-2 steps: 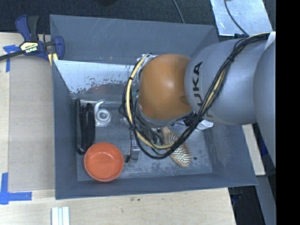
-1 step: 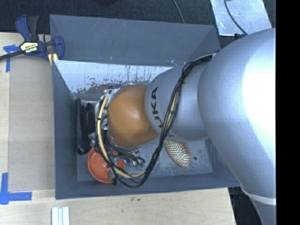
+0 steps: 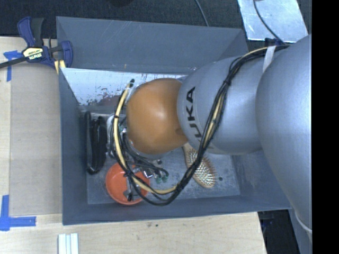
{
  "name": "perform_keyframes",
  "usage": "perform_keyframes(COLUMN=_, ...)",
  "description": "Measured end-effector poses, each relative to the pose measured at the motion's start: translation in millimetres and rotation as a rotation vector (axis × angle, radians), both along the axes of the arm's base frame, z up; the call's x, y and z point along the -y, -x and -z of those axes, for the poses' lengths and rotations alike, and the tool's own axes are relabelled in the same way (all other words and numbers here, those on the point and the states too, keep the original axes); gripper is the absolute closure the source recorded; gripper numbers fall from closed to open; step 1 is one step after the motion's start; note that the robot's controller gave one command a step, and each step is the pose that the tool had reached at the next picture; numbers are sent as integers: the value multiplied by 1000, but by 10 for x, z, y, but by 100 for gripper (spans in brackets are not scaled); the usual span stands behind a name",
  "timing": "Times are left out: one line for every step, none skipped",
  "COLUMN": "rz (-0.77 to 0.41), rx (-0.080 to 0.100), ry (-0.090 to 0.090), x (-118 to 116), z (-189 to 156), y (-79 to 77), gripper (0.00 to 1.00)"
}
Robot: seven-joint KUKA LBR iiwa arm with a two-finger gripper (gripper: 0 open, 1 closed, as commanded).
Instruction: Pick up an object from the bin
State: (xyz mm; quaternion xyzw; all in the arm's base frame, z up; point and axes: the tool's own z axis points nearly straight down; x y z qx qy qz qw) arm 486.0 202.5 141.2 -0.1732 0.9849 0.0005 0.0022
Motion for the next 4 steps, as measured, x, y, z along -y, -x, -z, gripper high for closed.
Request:
perform_keyframes(rz=-368, rx=-2, ry=1, x=-51, z=416, y=38, gripper=0)
perform_keyframes(rz=-486, rx=7, ry=2, x=118, z=703, y=-10, gripper=0)
perform_keyframes(rz=-703, rx=10, ry=0, x=92, z=699, y=17, gripper=100)
perform_keyframes(rz=-703, rx=10, ry=0, x=92, z=699, y=17, gripper=100)
